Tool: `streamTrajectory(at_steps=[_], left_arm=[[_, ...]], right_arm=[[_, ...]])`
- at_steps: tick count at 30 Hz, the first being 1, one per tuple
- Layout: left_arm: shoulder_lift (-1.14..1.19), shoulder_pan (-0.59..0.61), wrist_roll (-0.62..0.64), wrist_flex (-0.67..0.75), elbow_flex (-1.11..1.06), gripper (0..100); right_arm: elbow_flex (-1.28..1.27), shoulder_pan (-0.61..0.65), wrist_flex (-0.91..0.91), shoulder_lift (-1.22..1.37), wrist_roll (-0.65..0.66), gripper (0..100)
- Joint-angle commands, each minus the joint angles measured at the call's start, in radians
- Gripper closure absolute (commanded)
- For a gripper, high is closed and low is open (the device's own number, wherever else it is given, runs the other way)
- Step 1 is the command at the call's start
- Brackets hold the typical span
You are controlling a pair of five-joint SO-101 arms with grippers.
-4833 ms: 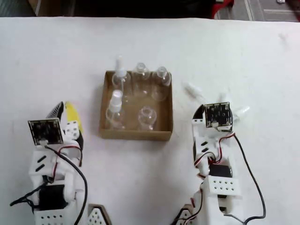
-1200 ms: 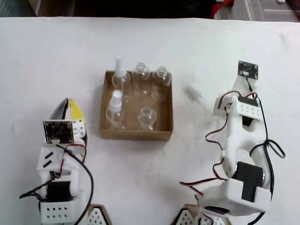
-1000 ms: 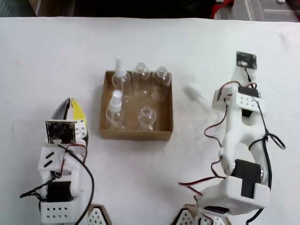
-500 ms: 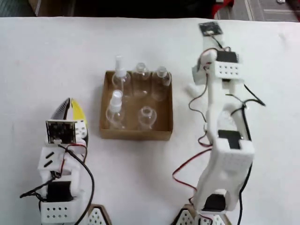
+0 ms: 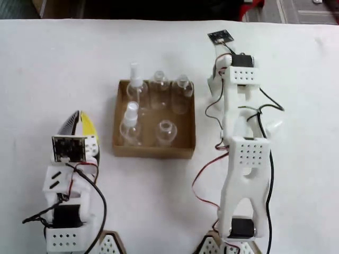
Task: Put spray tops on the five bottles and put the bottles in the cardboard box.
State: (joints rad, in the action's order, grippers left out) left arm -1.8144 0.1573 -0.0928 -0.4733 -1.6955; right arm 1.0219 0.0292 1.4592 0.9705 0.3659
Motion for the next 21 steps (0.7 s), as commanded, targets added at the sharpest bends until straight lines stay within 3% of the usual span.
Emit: streamTrajectory(at_steps=[1,21], left_arm=[[-0.008,-0.005,-0.008,0.014,0.003,98],[-0.008,-0.005,-0.008,0.017,0.003,98]], right_arm=[[0.112,0.018,0.036,0.015,0.011,84.0],[0.181,0.041,0.113,0.104,0.011,84.1]])
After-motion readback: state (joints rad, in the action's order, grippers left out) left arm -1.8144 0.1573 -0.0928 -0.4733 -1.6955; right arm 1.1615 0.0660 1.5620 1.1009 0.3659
